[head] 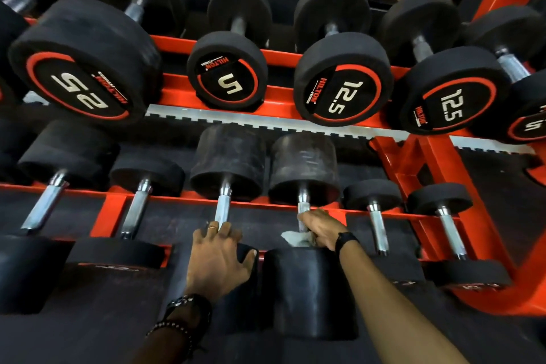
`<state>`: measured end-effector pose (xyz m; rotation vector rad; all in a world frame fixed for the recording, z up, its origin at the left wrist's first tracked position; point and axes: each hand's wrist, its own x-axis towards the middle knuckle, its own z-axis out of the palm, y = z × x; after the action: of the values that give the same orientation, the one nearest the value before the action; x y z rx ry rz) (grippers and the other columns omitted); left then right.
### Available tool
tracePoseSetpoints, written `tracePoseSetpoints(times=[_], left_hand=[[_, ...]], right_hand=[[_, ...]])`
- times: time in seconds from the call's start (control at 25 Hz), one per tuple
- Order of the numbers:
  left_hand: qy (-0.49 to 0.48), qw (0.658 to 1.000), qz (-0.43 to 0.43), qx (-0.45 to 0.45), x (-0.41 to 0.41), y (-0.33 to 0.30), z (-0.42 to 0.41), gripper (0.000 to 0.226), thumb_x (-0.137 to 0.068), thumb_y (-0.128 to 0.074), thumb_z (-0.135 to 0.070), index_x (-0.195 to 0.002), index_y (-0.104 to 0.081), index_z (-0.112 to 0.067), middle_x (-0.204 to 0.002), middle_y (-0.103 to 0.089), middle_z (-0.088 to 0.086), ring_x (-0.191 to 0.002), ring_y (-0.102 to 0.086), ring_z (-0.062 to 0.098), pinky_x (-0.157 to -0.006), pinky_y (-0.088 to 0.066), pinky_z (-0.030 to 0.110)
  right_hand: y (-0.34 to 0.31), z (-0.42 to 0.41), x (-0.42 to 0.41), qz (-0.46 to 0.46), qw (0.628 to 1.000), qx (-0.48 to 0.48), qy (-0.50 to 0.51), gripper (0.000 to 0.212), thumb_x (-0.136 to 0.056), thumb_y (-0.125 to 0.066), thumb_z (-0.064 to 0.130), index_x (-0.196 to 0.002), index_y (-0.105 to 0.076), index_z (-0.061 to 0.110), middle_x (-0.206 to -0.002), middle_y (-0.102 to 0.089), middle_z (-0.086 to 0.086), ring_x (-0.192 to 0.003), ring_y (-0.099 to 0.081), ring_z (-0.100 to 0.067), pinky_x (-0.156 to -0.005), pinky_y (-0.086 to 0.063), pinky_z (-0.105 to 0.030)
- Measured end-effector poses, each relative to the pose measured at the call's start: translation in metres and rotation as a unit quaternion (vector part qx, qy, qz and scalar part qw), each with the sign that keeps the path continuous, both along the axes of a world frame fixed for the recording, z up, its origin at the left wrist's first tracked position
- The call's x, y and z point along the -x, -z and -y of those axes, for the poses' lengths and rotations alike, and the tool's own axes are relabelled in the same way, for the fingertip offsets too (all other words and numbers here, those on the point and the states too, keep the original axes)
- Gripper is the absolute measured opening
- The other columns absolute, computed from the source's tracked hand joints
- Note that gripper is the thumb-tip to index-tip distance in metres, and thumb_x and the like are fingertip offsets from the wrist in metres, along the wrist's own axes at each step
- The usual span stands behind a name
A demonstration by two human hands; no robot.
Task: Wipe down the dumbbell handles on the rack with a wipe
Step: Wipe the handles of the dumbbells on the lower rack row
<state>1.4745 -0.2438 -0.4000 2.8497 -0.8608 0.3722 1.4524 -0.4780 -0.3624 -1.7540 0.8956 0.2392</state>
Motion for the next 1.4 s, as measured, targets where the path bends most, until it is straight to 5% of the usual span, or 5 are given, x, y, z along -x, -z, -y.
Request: tracePoseSetpoints(times=[0.4, 0.56, 0.76, 0.92, 1.4], left_hand=[[-0.006, 1.0, 0.007, 0.019, 0.002, -0.002, 0.004, 0.055, -0.082, -0.044, -0.071, -0.082, -0.069, -0.021, -0.086, -0.063, 0.0, -0.088, -0.061, 0.029, -0.074, -0.042, 0.042], [-0.018, 1.0, -0.004, 0.011, -0.003, -0.001, 0.003, 0.061, -0.085, -0.04, -0.075, -0.085, -0.069, -0.021, -0.089, -0.064, 0.0, -0.092, -0.06, 0.028, -0.078, -0.04, 0.043], [-0.027, 0.999, -0.019, 0.002, 0.001, -0.002, 0.005, 0.063, -0.085, -0.036, -0.076, -0.085, -0.069, -0.022, -0.091, -0.065, -0.001, -0.096, -0.06, 0.028, -0.082, -0.04, 0.044], [-0.027, 0.999, -0.017, -0.002, -0.001, -0.001, 0.005, 0.065, -0.085, -0.034, -0.077, -0.082, -0.07, -0.024, -0.088, -0.065, -0.001, -0.094, -0.06, 0.027, -0.081, -0.039, 0.043], [-0.034, 0.999, -0.021, 0.005, 0.0, -0.005, 0.007, 0.065, -0.085, -0.033, -0.077, -0.079, -0.07, -0.024, -0.084, -0.065, -0.001, -0.089, -0.06, 0.024, -0.08, -0.04, 0.041]], right_hand=[[0.019, 0.018, -0.008, -0.049, 0.991, -0.119, -0.035, 0.087, -0.07, -0.025, 0.089, -0.088, -0.06, 0.012, -0.057, -0.067, -0.006, -0.046, -0.06, -0.012, -0.04, -0.041, -0.017], [0.032, 0.022, -0.017, -0.019, 0.99, -0.141, -0.025, 0.115, -0.046, -0.05, 0.099, -0.133, -0.051, 0.024, -0.13, -0.062, -0.008, -0.11, -0.064, -0.021, -0.101, -0.05, -0.039], [0.027, 0.024, -0.014, -0.028, 0.979, -0.201, -0.018, 0.09, -0.069, -0.049, 0.087, -0.11, -0.061, 0.008, -0.104, -0.07, -0.015, -0.072, -0.07, -0.018, -0.049, -0.051, -0.02], [0.031, 0.015, -0.018, -0.017, 0.99, -0.14, -0.023, 0.105, -0.052, -0.062, 0.09, -0.115, -0.058, 0.006, -0.114, -0.065, -0.013, -0.098, -0.065, -0.023, -0.087, -0.054, -0.034], [0.039, 0.023, -0.02, -0.069, 0.983, -0.165, -0.047, 0.021, -0.08, -0.079, 0.019, -0.072, -0.065, 0.006, -0.059, -0.064, -0.007, -0.051, -0.063, -0.015, -0.057, -0.057, -0.027]])
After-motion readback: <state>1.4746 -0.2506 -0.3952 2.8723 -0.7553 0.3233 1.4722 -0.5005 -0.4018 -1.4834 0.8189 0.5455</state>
